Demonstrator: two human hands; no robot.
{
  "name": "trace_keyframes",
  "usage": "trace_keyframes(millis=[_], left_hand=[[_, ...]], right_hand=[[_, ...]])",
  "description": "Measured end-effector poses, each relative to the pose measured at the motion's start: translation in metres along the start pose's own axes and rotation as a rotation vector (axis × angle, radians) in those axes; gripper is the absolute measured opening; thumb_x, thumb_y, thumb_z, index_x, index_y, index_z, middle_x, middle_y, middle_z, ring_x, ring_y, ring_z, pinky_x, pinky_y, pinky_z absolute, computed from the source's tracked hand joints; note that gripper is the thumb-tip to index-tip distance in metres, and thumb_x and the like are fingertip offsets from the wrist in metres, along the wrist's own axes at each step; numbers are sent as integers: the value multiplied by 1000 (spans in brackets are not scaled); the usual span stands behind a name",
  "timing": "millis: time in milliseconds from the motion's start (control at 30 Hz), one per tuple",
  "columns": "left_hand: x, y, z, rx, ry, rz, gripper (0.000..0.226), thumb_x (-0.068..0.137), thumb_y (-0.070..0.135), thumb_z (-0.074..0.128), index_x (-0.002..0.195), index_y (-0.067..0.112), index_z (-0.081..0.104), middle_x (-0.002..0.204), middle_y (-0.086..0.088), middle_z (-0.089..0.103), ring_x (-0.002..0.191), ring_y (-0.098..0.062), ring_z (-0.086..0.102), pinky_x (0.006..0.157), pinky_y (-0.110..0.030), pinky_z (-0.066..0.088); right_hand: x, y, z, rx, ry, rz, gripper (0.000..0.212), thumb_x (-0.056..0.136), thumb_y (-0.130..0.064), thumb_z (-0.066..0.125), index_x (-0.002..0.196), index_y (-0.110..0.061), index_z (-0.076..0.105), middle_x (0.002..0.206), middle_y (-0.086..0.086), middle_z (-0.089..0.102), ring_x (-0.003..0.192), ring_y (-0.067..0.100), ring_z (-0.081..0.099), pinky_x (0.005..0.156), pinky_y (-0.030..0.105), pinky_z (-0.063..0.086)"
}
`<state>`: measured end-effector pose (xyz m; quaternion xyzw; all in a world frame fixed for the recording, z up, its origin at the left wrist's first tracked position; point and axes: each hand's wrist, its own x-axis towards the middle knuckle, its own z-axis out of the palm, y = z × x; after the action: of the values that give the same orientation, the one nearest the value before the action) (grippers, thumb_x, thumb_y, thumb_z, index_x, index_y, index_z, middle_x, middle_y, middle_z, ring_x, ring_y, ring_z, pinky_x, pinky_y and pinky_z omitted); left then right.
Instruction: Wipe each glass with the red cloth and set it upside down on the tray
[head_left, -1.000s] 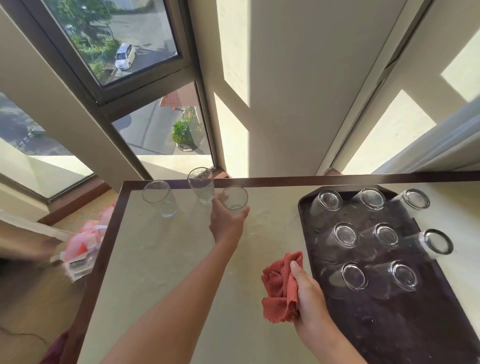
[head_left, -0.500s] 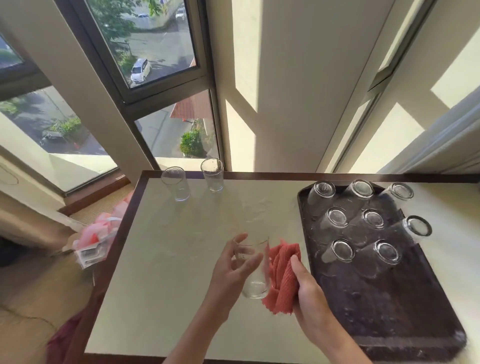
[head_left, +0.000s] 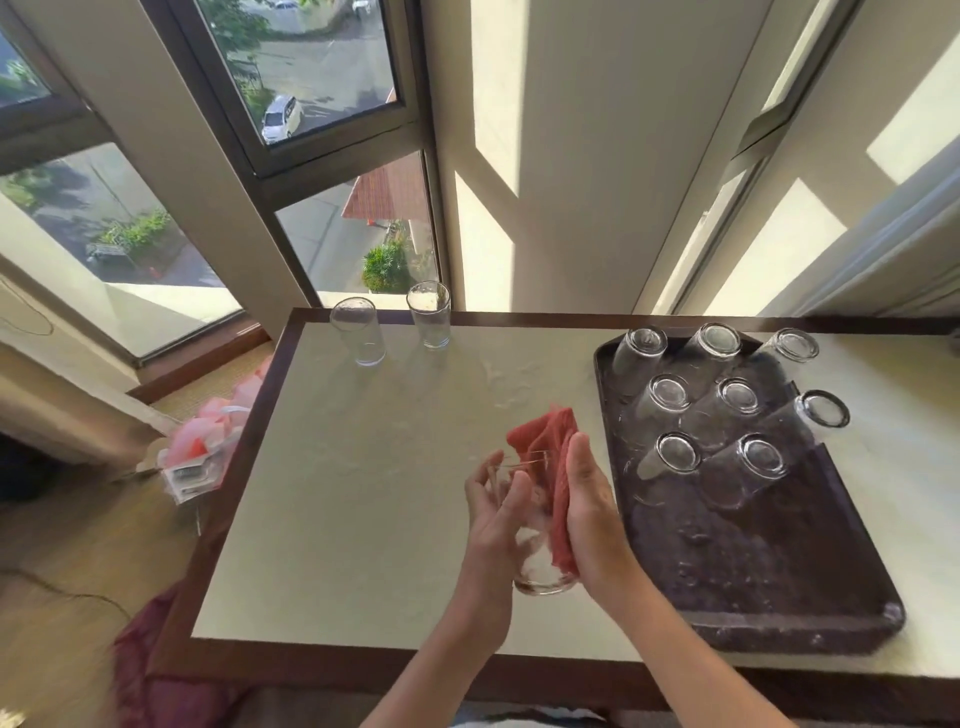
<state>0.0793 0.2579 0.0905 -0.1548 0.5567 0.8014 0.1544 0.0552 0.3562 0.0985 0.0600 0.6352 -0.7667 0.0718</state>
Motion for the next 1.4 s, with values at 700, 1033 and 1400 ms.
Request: trace_keyframes(millis=[700, 1033, 1400], left_hand=[[-1, 20, -8, 67, 72, 83, 56, 91, 63, 38, 137, 33, 49, 107, -10, 74, 98, -29, 73, 84, -46, 57], [-11, 17, 7, 24, 28, 180, 68, 69, 68, 75, 119, 24, 64, 120, -18, 66, 116, -33, 64, 105, -51, 47], [-11, 18, 5, 57, 13, 181, 78, 60, 69, 78, 121, 26, 54, 110, -9, 70, 103, -23, 71, 84, -33, 59]], right_hand=[[-29, 3, 28, -424, 123, -246, 58, 96, -53, 37, 151, -36, 28, 154, -17, 34, 140, 1, 36, 111, 14, 32], [-8, -19, 7, 178, 68, 96, 50, 93, -56, 46, 119, -16, 63, 107, 18, 70, 89, 28, 69, 72, 34, 54], [-21, -15, 16, 128, 131, 101, 53, 98, -51, 37, 124, -12, 62, 102, 7, 75, 90, 19, 74, 84, 33, 58]])
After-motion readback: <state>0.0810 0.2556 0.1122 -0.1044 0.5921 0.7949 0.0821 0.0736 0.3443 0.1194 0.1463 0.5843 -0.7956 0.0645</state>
